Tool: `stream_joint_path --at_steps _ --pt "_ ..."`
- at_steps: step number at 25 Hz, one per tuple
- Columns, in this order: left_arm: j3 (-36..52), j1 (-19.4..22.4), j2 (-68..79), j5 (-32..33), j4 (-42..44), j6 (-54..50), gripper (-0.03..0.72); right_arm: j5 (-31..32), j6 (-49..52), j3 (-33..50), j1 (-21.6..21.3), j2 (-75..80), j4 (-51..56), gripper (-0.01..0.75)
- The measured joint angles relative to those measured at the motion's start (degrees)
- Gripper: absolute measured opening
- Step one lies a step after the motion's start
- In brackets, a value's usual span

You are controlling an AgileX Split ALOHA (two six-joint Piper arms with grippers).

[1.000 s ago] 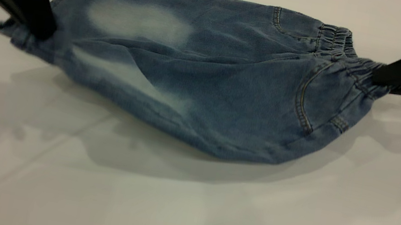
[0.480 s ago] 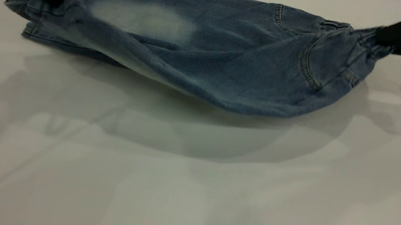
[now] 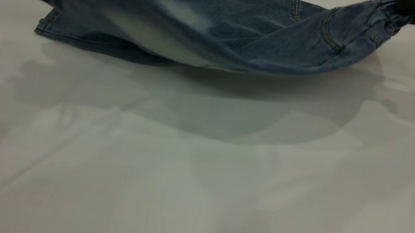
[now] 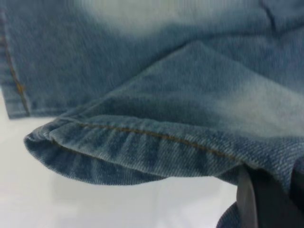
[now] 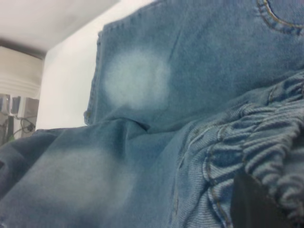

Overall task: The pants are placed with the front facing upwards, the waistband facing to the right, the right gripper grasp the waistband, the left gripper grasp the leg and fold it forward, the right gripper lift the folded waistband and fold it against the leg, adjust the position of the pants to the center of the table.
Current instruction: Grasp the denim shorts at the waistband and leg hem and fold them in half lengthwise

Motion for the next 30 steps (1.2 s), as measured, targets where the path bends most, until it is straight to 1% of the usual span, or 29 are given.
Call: stream_joint_path --at_steps 7,11,23,30 --pt "0.0 0.0 0.0 -5.0 -0.9 0.1 0.036 -0.2 1.5 -2.6 0.0 0.0 0.1 0.033" --pt "0.0 0.0 0.0 -9.0 -0.9 0.2 0.036 -1.1 1.9 -4.4 0.0 0.1 1.2 0.033" --pt "0.0 0.0 0.6 -20.7 -0.7 0.1 0.036 -1.8 4.5 -10.2 0.0 6.3 2.1 0.033" --pt "0.0 0.0 4.0 -25.4 -0.4 0.1 0.039 -1.9 6.2 -14.2 0.1 8.5 2.3 0.033"
